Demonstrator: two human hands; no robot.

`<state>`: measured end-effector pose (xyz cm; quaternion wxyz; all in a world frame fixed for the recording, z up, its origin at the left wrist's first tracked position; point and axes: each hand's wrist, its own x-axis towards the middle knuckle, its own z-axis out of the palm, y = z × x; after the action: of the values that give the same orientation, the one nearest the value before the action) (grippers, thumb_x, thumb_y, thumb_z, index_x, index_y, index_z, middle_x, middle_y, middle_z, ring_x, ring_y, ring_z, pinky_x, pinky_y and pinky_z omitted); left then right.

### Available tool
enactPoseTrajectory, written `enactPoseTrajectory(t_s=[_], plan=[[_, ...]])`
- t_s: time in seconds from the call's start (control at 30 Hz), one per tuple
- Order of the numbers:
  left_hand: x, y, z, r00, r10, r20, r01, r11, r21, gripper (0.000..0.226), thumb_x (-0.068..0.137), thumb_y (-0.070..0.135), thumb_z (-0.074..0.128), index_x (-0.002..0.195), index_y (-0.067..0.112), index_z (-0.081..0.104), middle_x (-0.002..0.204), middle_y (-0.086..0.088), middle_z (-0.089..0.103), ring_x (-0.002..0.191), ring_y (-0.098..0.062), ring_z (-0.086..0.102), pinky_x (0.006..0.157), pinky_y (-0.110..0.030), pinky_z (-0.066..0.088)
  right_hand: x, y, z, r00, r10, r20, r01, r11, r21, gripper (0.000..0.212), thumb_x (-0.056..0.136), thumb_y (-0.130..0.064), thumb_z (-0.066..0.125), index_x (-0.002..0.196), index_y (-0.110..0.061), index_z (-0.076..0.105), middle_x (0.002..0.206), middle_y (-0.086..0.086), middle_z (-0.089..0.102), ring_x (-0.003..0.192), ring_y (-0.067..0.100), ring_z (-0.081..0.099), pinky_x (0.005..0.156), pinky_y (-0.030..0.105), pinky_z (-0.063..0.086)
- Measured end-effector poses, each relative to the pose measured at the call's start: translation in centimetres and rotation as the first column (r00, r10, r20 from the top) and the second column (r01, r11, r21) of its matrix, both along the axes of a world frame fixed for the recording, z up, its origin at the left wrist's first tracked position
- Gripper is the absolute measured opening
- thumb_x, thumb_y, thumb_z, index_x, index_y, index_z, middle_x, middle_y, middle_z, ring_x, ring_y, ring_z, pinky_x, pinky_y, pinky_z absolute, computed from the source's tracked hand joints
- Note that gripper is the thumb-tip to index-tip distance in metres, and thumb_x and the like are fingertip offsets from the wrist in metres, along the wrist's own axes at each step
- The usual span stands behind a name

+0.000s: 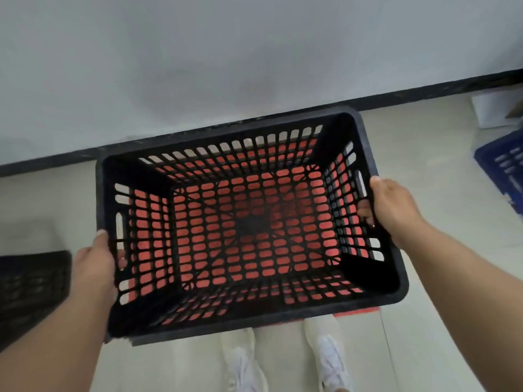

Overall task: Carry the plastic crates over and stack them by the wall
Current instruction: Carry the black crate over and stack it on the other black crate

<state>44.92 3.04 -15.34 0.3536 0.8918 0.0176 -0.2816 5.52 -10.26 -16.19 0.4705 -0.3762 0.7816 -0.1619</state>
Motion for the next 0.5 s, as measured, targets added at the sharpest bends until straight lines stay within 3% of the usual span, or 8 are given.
enactPoseTrajectory(t_s=[0.07, 0.23, 0.33, 0.43, 0.5], plan=[[1.2, -0.4, -0.9, 1.0, 0.02, -0.001, -0.02, 1.0, -0.014, 0.036, 0.089, 0.042, 0.043, 0.101, 0.012, 0.059, 0.071, -0.006, 0.057, 0.061, -0.022, 0.052, 0.067, -0.039, 0.047, 1.3, -0.4, -1.4, 1.0, -0.003, 0.029, 0.003, 1.0, 0.014, 0.038, 0.099, -0.03, 0.03, 0.112, -0.005, 0.056, 0.089, 0.016, 0.065, 0.068, 0.023, 0.06, 0.062, 0.034, 0.046], [3.6, -1.5, -3.8, 0.993, -0.072, -0.097, 0.074, 0.997, 0.018, 0.025, 0.09, 0.031, 0.039, 0.078, 0.018, 0.057, 0.071, -0.006, 0.056, 0.066, -0.022, 0.051, 0.068, -0.037, 0.047, 3.1, -1.0, -4.5, 1.0, -0.01, 0.006, 0.01, 1.0, 0.023, 0.036, 0.1, -0.029, 0.031, 0.116, -0.007, 0.054, 0.092, 0.017, 0.065, 0.074, 0.027, 0.062, 0.076, 0.041, 0.05], [4.9, -1.6, -5.4, 0.958, -0.177, -0.228, 0.189, 0.981, 0.032, 0.024, 0.083, 0.029, 0.038, 0.081, 0.015, 0.058, 0.089, -0.013, 0.059, 0.075, -0.025, 0.055, 0.084, -0.046, 0.05, 3.3, -1.0, -5.7, 0.997, 0.07, -0.016, -0.07, 0.997, 0.017, 0.033, 0.099, -0.033, 0.031, 0.107, -0.011, 0.055, 0.086, 0.014, 0.063, 0.076, 0.03, 0.062, 0.077, 0.039, 0.052], [5.8, -1.2, -6.2, 0.92, -0.278, -0.276, 0.296, 0.955, 0.023, 0.03, 0.098, 0.027, 0.032, 0.086, 0.017, 0.057, 0.093, -0.01, 0.062, 0.076, -0.019, 0.057, 0.077, -0.039, 0.05, 2.8, -0.9, -5.9, 0.996, 0.084, -0.024, -0.083, 0.995, 0.052, 0.033, 0.094, -0.042, 0.032, 0.088, -0.021, 0.057, 0.095, 0.014, 0.067, 0.09, 0.033, 0.065, 0.089, 0.044, 0.051], [6.3, -1.0, -6.0, 0.896, -0.313, -0.316, 0.331, 0.944, 0.002, 0.038, 0.101, 0.033, 0.027, 0.098, 0.015, 0.06, 0.095, -0.007, 0.064, 0.087, -0.019, 0.06, 0.078, -0.036, 0.047, 2.8, -0.8, -5.9, 0.999, 0.024, 0.04, -0.027, 0.996, 0.087, 0.033, 0.095, -0.042, 0.033, 0.086, -0.023, 0.058, 0.097, 0.014, 0.07, 0.091, 0.032, 0.067, 0.088, 0.045, 0.052]])
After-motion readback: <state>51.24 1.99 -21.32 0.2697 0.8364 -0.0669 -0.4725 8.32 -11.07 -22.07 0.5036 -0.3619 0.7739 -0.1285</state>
